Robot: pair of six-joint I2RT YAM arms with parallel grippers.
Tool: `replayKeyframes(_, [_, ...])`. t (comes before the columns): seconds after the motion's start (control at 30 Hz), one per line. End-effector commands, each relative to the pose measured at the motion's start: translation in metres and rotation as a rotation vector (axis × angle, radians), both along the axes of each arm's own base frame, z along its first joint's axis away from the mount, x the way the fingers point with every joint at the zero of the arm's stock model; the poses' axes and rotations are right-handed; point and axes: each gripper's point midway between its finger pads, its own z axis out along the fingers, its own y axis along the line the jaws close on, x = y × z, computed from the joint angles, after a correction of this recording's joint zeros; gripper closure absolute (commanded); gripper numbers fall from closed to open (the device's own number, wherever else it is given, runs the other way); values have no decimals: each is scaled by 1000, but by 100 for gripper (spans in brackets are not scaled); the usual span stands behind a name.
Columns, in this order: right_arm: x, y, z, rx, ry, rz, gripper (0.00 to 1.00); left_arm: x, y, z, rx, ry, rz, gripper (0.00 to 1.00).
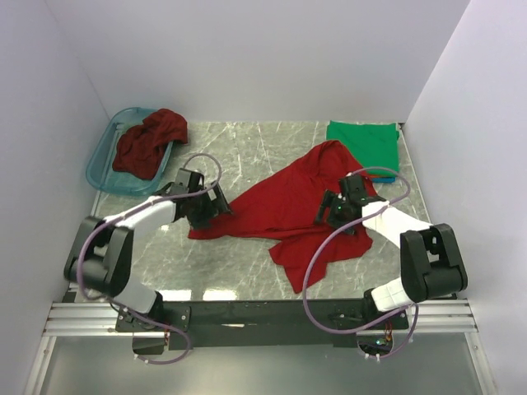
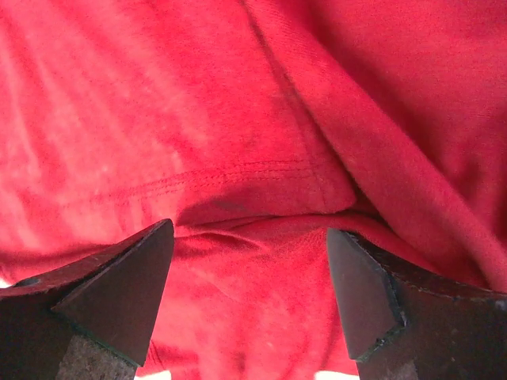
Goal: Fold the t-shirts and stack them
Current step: Flatten the tshirt out
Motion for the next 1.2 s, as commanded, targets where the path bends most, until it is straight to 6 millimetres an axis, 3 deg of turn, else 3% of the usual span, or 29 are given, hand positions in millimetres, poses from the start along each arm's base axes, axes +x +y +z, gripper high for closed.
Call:
replayKeyframes(0.0, [-2,-25,9,-106,1,12,15,-4,22,28,76,-47,80,0])
replayKeyframes(0.13, [9,-7,57,-25,-149,98,15,-30,50,26,185,10,150,0])
replayKeyframes(0.2, [5,-2,70,-2,-187,135,14,-45,66,17,243,34,193,1])
replayKeyframes(0.23, [3,-1,83,6,-232,144,14,-49,68,13,246,44,209,1])
replayKeyframes(0.33, [-7,2,95,30,-274,164,13,-58,74,2,258,55,221,1])
replayKeyframes(0.4, [-16,3,93,40,-274,173,13,-58,79,-3,270,61,243,1])
replayKeyframes(0.47, [-22,2,93,42,-277,175,13,-54,87,-7,280,61,272,9])
replayKeyframes(0.53, [-27,1,91,40,-273,172,13,-54,95,-13,283,75,288,25])
replayKeyframes(0.67, [-32,-3,88,25,-266,163,13,-47,99,-20,255,77,315,45])
replayKeyframes(0.87, [-35,-6,86,16,-253,156,13,-44,88,-26,205,71,272,49])
replayKeyframes(1.07, [-38,-8,82,9,-237,143,13,-52,85,-38,192,106,258,59])
replayKeyframes(1.17, [-39,-11,80,-6,-230,139,13,-51,77,-42,157,111,233,69])
